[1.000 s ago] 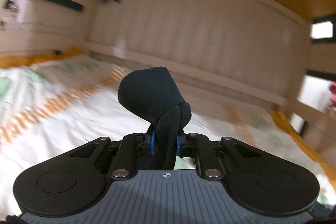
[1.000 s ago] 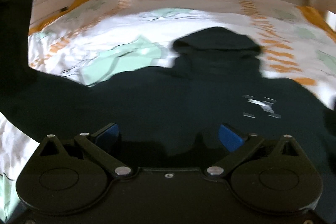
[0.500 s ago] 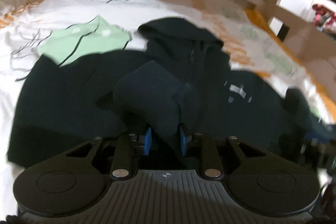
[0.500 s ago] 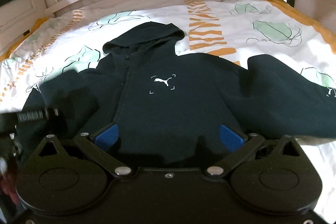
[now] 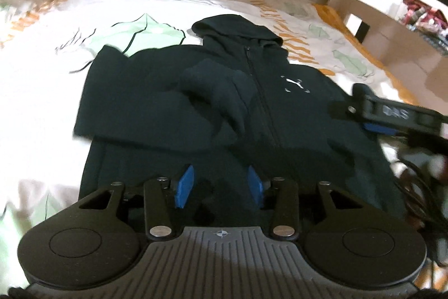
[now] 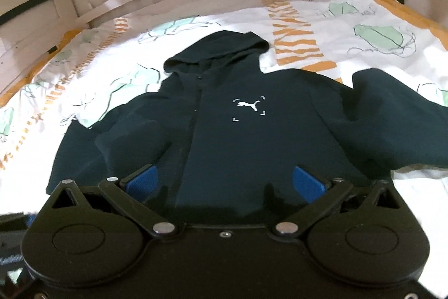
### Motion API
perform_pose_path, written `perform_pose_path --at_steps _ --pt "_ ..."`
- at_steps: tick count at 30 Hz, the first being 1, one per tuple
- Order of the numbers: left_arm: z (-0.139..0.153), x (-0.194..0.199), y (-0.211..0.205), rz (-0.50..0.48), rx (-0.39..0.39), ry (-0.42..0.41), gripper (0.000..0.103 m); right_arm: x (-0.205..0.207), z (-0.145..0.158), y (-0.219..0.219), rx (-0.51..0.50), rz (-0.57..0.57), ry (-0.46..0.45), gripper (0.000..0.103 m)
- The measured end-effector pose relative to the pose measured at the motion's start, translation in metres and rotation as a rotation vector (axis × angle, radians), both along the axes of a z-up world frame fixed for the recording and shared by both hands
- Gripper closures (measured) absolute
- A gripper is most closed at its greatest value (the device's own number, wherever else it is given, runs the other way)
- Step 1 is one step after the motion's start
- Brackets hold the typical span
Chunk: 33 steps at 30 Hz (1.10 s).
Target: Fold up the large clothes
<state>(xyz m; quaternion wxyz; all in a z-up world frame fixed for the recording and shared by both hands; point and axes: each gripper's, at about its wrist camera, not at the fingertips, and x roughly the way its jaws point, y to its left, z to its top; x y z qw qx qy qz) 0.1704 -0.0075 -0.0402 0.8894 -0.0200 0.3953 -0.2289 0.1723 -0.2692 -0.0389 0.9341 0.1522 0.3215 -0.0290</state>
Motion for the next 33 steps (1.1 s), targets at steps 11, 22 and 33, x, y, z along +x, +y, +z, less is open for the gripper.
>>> perform_pose_path --at_steps 11,22,33 --pt "0.009 -0.07 0.037 0.066 -0.155 0.152 0.06 -0.017 0.021 0.03 -0.012 0.075 -0.046 0.001" --pt "0.046 0.002 0.039 0.176 -0.07 -0.096 0.047 0.026 0.028 0.075 -0.111 0.212 -0.053 0.001" --pt "-0.001 0.102 0.039 0.219 0.076 -0.054 0.047 0.082 -0.008 0.127 -0.309 0.281 0.016 0.027"
